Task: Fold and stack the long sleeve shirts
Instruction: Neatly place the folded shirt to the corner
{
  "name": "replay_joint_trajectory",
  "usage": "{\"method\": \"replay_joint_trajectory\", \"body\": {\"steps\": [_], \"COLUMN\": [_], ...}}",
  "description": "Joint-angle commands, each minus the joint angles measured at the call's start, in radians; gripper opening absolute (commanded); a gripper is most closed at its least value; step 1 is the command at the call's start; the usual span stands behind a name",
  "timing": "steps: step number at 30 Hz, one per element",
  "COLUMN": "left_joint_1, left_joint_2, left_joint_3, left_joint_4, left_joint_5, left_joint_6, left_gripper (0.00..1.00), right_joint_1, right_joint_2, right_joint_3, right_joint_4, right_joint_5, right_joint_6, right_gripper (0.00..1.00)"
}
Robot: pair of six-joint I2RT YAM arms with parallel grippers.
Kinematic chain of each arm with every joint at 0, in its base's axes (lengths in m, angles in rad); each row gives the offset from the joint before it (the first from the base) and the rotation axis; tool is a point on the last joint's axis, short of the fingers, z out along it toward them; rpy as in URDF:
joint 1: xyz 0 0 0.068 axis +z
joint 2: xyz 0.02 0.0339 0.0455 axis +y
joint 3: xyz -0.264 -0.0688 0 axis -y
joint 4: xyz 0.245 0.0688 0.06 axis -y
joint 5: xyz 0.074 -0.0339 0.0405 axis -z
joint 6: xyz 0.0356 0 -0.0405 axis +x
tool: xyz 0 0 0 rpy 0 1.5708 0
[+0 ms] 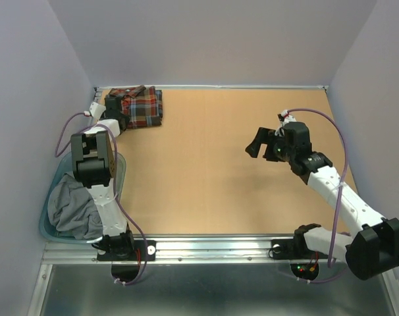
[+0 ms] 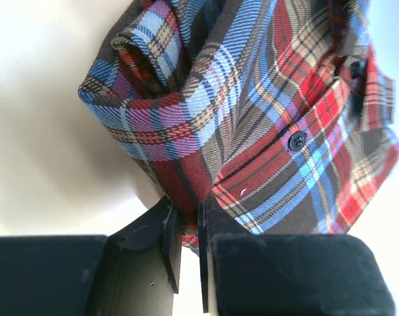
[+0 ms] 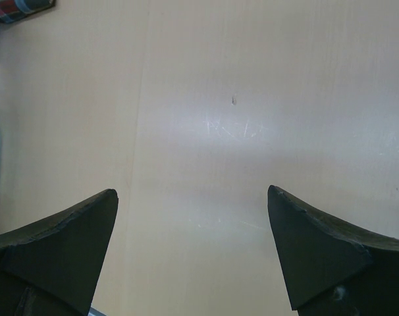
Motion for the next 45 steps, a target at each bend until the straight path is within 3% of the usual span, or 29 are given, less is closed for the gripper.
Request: {"method": "replay_joint_trajectory", "body": {"steps": [1, 9, 15, 18, 19, 23, 29, 37, 39, 43, 45], "left_joint_1": [0.069, 0.152, 0.169, 0.17, 0.169, 0.17, 0.169, 0.141, 0.101, -0.115, -0.15], "left_joint_2": [0.034, 0.078, 0.074, 0.037, 0.02, -0.107, -0.361, -0.756, -0.891, -1.116, -1.191], "left_joint_3": [0.088, 0.169, 0.159, 0.122, 0.1, 0.059, 0.005, -0.03, -0.035, 0.002, 0.023], "left_joint_4": [-0.065, -0.116, -0.12, -0.114, -0.113, -0.113, -0.166, -0.307, -0.33, -0.404, -0.454], "left_joint_5": [-0.011, 0.037, 0.061, 0.092, 0.096, 0.127, 0.162, 0.282, 0.259, 0.14, 0.118], "left_joint_6": [0.136, 0.189, 0.201, 0.193, 0.192, 0.227, 0.335, 0.564, 0.593, 0.728, 0.768], "left_gripper": [0.0, 0.02, 0.17, 0.45, 0.62, 0.86, 0.96, 0.97, 0.97, 0.99, 0.99], "right_joint_1": [-0.004, -0.004, -0.005, -0.004, -0.004, -0.004, -0.005, -0.005, -0.004, -0.005, -0.004], "right_joint_2": [0.007, 0.024, 0.032, 0.026, 0.024, 0.006, -0.025, -0.134, -0.181, -0.275, -0.319], "right_joint_3": [0.037, 0.056, 0.057, 0.069, 0.076, 0.123, 0.206, 0.301, 0.321, 0.355, 0.37], "right_joint_4": [-0.006, -0.018, -0.021, -0.03, -0.032, -0.062, -0.108, -0.168, -0.182, -0.219, -0.242], "right_joint_5": [-0.009, -0.013, -0.003, 0.026, 0.033, 0.105, 0.208, 0.401, 0.446, 0.573, 0.606], "right_joint_6": [-0.026, -0.031, -0.037, -0.048, -0.051, -0.065, -0.058, -0.054, -0.075, -0.115, -0.138], "right_gripper": [1.0, 1.0, 1.0, 1.0, 1.0, 1.0, 1.0, 1.0, 1.0, 1.0, 1.0]}}
